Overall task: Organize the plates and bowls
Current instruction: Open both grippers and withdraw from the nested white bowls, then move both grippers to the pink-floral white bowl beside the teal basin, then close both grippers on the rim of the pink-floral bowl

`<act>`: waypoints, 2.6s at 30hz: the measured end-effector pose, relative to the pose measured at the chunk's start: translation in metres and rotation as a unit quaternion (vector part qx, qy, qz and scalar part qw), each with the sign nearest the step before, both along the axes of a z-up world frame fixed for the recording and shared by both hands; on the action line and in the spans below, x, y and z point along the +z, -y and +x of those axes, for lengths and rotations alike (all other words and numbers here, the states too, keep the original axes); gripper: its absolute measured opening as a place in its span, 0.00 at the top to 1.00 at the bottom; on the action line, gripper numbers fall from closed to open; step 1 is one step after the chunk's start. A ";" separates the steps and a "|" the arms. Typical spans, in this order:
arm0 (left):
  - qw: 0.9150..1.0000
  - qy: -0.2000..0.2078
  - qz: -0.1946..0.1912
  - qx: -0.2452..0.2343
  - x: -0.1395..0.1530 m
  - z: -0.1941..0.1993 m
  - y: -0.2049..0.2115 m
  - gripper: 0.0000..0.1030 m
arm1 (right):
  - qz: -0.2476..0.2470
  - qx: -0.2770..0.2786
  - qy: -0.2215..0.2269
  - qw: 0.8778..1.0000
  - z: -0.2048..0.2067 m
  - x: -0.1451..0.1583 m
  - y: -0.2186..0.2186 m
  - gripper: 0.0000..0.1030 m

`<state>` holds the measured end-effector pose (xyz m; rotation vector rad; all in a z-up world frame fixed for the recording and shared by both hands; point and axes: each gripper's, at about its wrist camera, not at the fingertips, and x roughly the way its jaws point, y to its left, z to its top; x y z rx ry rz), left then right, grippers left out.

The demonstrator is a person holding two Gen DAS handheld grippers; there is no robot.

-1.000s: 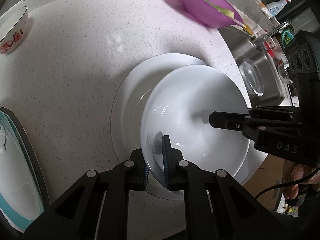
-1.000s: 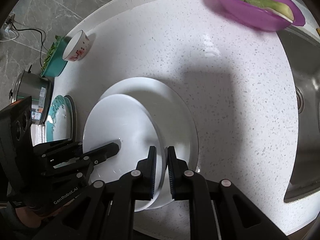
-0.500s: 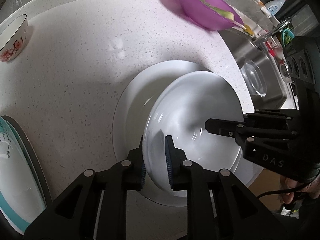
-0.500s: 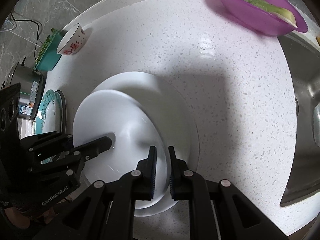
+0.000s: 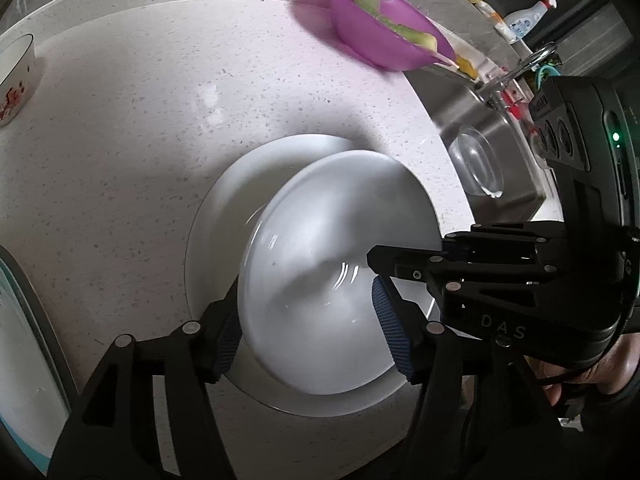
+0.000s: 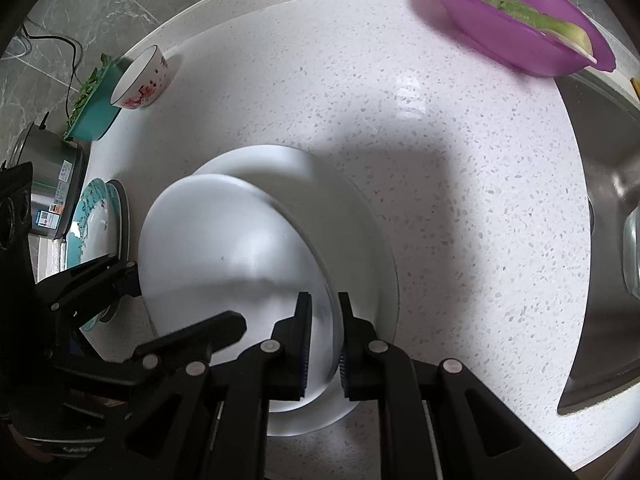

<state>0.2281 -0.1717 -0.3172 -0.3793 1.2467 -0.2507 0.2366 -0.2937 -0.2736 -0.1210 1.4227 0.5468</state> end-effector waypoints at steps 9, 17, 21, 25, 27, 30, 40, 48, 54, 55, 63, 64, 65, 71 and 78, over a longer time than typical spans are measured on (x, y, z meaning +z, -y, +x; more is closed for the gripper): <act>1.000 0.017 -0.006 0.010 0.010 0.005 -0.009 0.26 | 0.016 -0.001 0.011 1.000 0.003 0.013 0.002 0.72; 1.000 0.011 -0.029 0.005 0.014 0.001 -0.020 0.25 | 0.011 0.000 0.011 1.000 0.004 0.018 0.005 0.61; 0.999 0.015 -0.043 0.019 0.028 -0.002 -0.037 0.22 | 0.017 -0.001 0.013 1.000 0.004 0.034 0.014 0.58; 0.995 0.028 -0.081 0.056 0.051 -0.005 -0.076 0.18 | 0.023 -0.017 0.031 0.999 0.017 0.058 0.019 0.47; 0.992 0.048 -0.085 0.085 0.068 -0.005 -0.108 0.04 | 0.054 -0.021 0.047 0.997 0.030 0.078 0.015 0.41; 0.987 0.076 -0.061 0.128 0.088 -0.005 -0.161 0.00 | 0.119 -0.009 0.084 0.989 0.050 0.108 -0.003 0.04; 0.974 0.069 0.051 0.211 0.088 0.034 -0.328 0.00 | 0.191 0.092 0.071 0.975 0.117 0.113 -0.161 0.00; 0.976 0.001 0.055 0.211 0.032 0.081 -0.406 0.00 | 0.155 0.065 -0.007 0.986 0.166 0.049 -0.261 0.00; 0.978 -0.028 0.055 0.198 -0.007 0.096 -0.419 0.00 | 0.126 0.062 -0.041 0.989 0.181 0.011 -0.293 0.08; 0.978 -0.026 0.063 0.197 -0.010 0.099 -0.421 0.01 | 0.120 0.061 -0.042 0.990 0.184 0.008 -0.296 0.13; 0.981 -0.017 0.067 0.182 -0.021 0.114 -0.416 0.09 | 0.116 0.048 -0.070 0.990 0.190 -0.016 -0.310 0.28; 0.981 -0.018 0.063 0.184 -0.024 0.116 -0.417 0.26 | 0.113 0.051 -0.070 0.990 0.189 -0.017 -0.311 0.32; 0.981 -0.021 0.057 0.187 -0.027 0.118 -0.417 0.42 | 0.110 0.054 -0.070 0.990 0.189 -0.019 -0.312 0.38; 0.982 -0.031 0.050 0.181 -0.042 0.131 -0.409 0.62 | 0.108 0.056 -0.080 0.989 0.189 -0.030 -0.322 0.50; 0.981 -0.037 0.039 0.186 -0.053 0.132 -0.413 0.83 | 0.110 0.054 -0.096 0.988 0.192 -0.035 -0.326 0.51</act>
